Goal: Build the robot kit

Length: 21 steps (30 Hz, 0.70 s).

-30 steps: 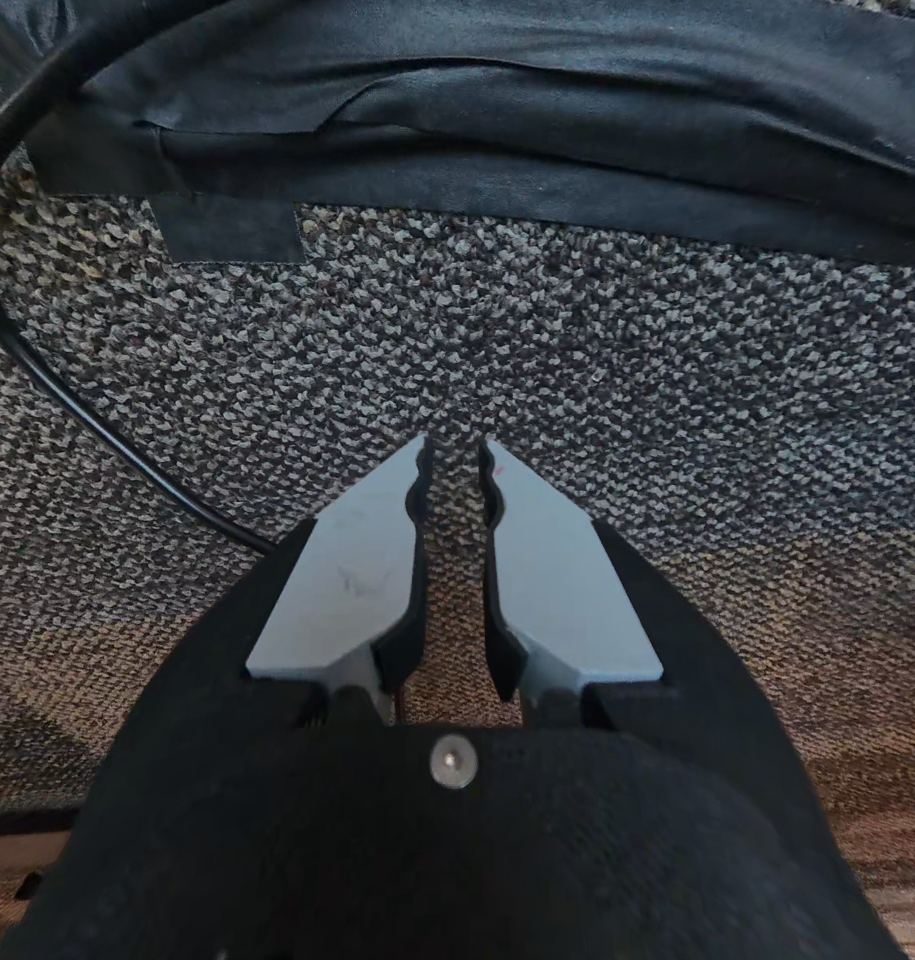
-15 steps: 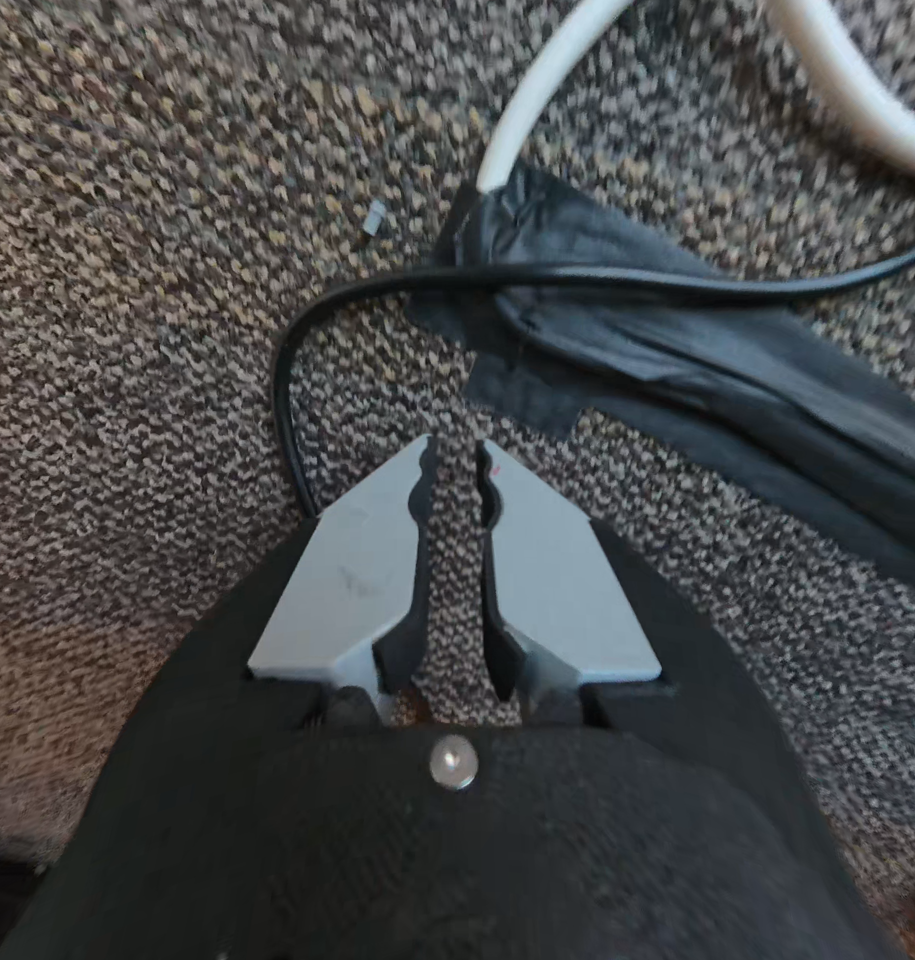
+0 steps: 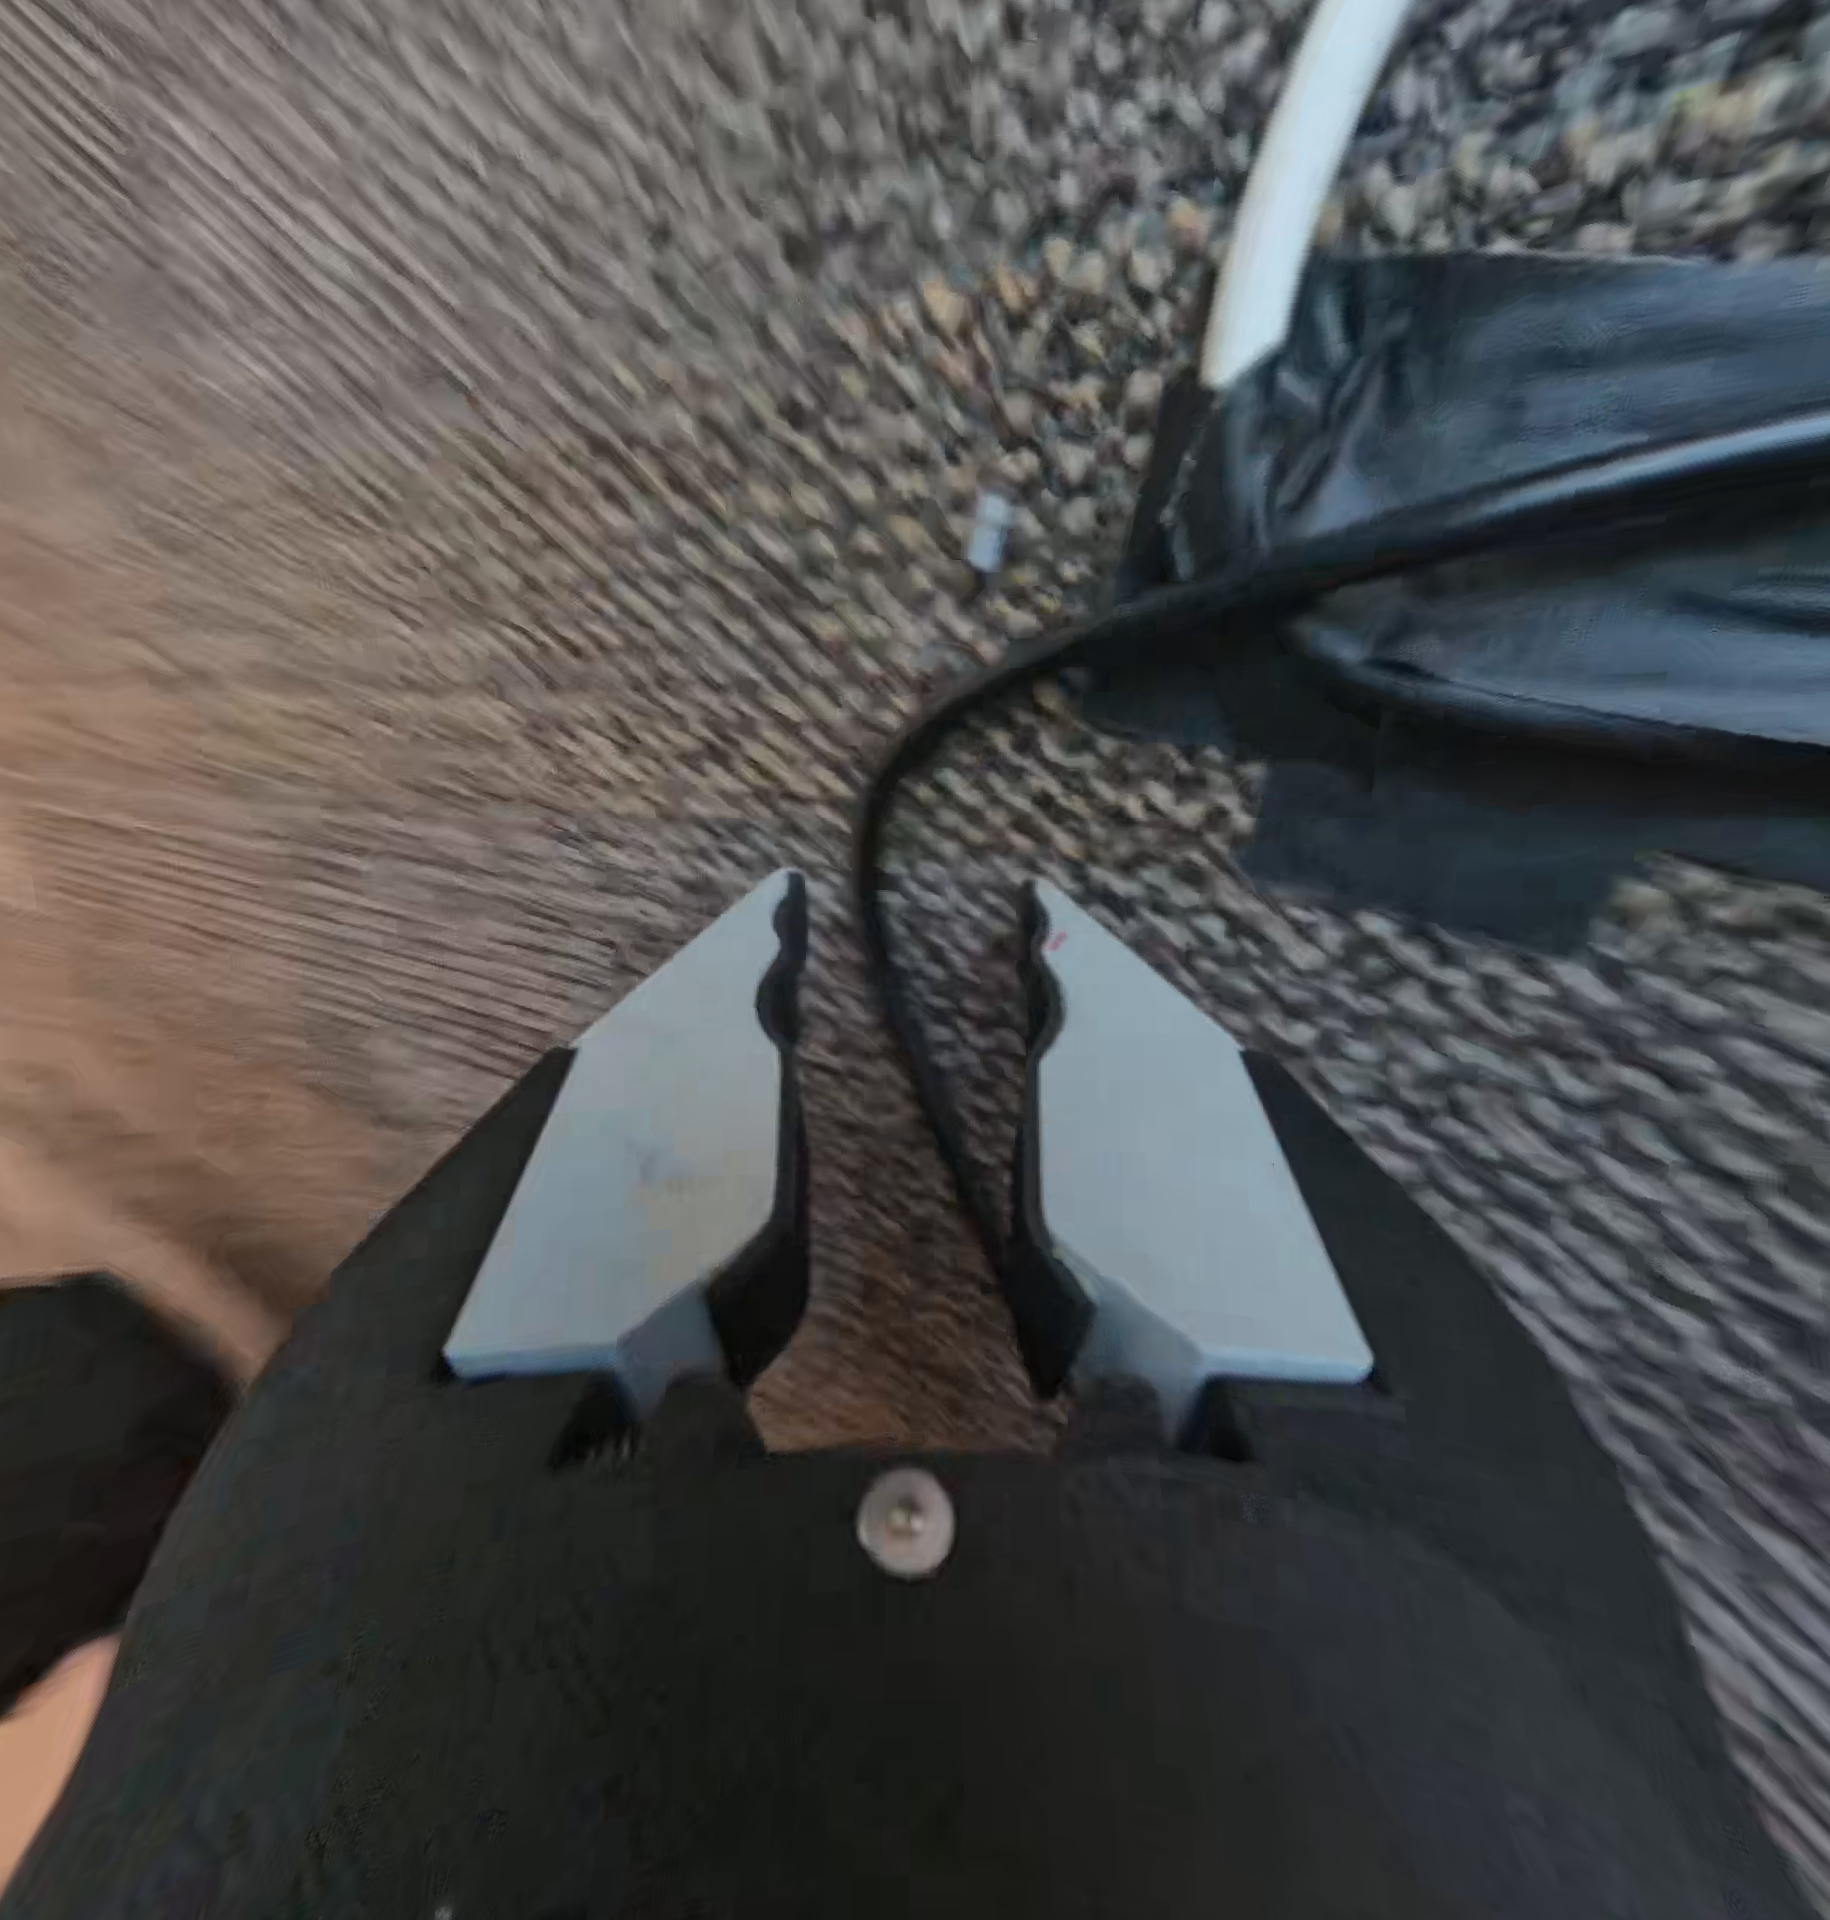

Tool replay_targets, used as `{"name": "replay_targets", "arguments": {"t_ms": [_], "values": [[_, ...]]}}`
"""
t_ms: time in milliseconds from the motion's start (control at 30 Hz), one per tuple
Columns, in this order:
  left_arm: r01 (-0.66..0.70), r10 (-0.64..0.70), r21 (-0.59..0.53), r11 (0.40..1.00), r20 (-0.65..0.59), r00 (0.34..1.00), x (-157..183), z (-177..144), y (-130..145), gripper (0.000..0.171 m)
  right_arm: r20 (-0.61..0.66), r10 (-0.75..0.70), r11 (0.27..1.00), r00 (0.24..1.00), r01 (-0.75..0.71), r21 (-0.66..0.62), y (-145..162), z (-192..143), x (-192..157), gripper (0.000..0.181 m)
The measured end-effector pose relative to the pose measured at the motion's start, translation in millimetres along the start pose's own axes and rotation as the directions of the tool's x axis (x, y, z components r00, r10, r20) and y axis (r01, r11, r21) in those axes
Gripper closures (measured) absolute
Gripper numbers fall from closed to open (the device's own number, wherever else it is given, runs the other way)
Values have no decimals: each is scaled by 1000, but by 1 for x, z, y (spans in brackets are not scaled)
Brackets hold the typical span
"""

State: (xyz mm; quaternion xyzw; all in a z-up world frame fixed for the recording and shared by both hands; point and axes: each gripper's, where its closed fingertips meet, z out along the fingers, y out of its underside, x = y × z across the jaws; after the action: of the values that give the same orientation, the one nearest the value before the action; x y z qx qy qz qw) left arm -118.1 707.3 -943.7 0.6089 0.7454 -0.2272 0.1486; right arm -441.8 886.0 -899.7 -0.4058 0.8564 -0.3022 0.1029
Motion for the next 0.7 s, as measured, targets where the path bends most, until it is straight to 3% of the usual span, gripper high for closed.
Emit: {"name": "replay_targets", "arguments": {"t_ms": [33,100,200,300,367,467,700], "values": [[-59,55,50,997,88,995,-7,-1,-10,133,-3,3,1000,1000,-3,0,1,-1,1,175],[-30,19,116,993,95,995,-8,-1,-28,148,-4,2,1000,1000,-2,-7,3,-1,2,175],[147,-140,134,980,-56,989,-7,4,-48,130,-6,6,1000,1000,-6,-12,6,0,3,175],[287,-262,94,953,-212,941,-6,12,-60,134,-2,14,1000,1000,-14,-14,10,-2,1,175],[320,-289,57,946,-305,908,0,16,-62,151,3,15,1000,1000,-15,-17,15,-4,-3,175],[309,-257,73,948,-397,881,11,11,-65,167,7,27,999,1000,-27,-24,22,-8,-6,175],[235,-201,37,971,-402,893,10,16,-48,164,-7,45,999,999,-45,-30,29,-13,-1,175]]}}
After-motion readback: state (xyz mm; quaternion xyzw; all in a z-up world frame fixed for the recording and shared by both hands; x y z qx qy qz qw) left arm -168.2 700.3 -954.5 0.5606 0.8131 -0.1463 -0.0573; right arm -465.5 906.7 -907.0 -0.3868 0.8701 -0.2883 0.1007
